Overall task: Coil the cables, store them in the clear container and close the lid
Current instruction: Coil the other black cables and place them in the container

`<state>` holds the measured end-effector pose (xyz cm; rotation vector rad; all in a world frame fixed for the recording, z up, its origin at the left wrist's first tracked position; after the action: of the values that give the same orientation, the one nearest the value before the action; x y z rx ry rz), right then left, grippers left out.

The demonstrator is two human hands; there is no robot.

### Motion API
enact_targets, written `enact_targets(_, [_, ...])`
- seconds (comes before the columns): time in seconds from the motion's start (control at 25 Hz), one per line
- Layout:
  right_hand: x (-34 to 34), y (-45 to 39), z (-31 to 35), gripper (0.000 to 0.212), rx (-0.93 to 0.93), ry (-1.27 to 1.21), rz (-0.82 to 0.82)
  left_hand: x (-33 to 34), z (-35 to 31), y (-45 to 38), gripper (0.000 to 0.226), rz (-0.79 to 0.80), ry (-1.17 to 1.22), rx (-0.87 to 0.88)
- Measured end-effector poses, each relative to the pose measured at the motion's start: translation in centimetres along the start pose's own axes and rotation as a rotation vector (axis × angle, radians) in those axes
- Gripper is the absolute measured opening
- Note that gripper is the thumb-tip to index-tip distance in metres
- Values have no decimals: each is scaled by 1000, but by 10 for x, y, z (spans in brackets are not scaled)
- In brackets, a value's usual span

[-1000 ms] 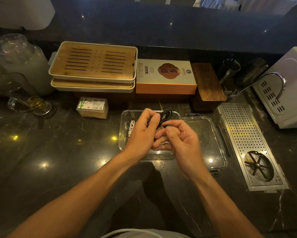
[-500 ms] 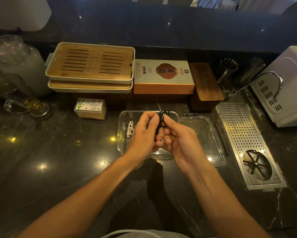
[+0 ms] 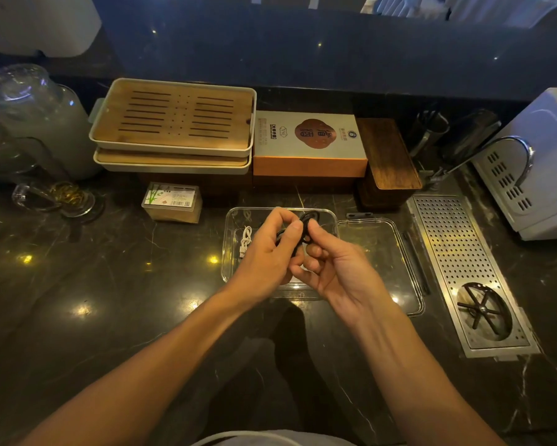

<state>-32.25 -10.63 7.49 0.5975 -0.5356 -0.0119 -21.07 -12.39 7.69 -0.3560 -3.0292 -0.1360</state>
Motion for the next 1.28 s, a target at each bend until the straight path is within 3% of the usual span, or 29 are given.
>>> enact_targets(0.32, [-3, -8, 1, 36, -362, 245, 4, 3, 2, 1, 22, 91, 134, -69])
enact_targets(0.44, [-4, -10, -4, 33, -344, 206, 77, 3, 4, 2, 24, 124, 114, -93])
enact_targets(0.68, [-5, -9, -7, 18, -355, 189, 62, 2, 10, 3, 29, 90, 65, -92])
enact_targets(0.92, [-9, -6, -4, 21, -274, 101, 164, -3, 4, 0, 18, 73, -36, -70])
enact_targets(1.16, [-4, -6, 2, 14, -293, 153, 108, -3, -7, -2, 7, -14, -249, 102])
enact_targets(1.28, [-3, -6, 5, 22, -306, 180, 53, -3, -12, -1, 4, -4, -350, 193])
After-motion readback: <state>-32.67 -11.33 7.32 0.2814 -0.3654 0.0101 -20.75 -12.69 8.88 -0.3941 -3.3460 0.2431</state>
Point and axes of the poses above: each hand's wrist, its own y-axis away from the middle knuckle, its own x-axis out of the palm, z = x × y, the point moved 6 cm from there along -y, towards the middle knuckle
